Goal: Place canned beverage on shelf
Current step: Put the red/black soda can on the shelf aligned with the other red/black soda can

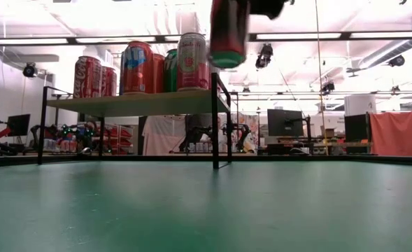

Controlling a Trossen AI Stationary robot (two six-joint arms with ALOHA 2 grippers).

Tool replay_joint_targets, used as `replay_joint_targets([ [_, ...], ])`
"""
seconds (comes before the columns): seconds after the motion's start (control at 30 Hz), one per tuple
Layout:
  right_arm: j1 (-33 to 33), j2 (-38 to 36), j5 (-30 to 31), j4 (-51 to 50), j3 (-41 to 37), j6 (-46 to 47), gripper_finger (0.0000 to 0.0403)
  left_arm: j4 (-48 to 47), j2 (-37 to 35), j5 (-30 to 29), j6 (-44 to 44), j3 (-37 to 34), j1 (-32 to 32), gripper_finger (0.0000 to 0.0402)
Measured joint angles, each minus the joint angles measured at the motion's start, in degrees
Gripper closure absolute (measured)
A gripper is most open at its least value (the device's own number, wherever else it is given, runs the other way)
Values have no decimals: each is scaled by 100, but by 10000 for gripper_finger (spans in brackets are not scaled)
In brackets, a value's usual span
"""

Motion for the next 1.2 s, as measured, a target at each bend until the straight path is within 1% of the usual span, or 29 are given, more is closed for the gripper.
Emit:
replay_joint_targets([
  [0.27, 68, 1391, 15, -22, 1179, -11, 123, 18, 494, 97, -146, -16, -2, 401],
  [0.37, 70, 1885, 10, -32, 1669, -59, 123, -1, 719, 101, -230, -18, -10, 386],
  [0.5, 70, 2479, 88, -34, 2352, 54, 123, -108, 934, 191, -294, -18, -52, 342],
  [0.63, 68, 2857, 120, -116, 2876, 47, 123, -373, 1013, 416, -492, -18, -193, 281],
  [0.67, 68, 2923, 123, -165, 2983, 50, 123, -510, 1028, 381, -604, -15, -246, 263],
  [0.77, 68, 3044, 116, -238, 3175, 40, 123, -999, 1009, 427, -1055, -15, -461, 212],
  [0.9, 68, 3047, 121, 70, 3230, 61, 123, -1545, 912, 438, -1588, -18, -726, 155],
  [1.03, 68, 3102, 122, 460, 3239, -40, 123, -1728, 930, 403, -1961, -55, -785, 118],
  [1.2, 66, 3230, 143, 779, 3238, -266, 123, -1786, 1056, 136, -2123, -133, -787, 102],
])
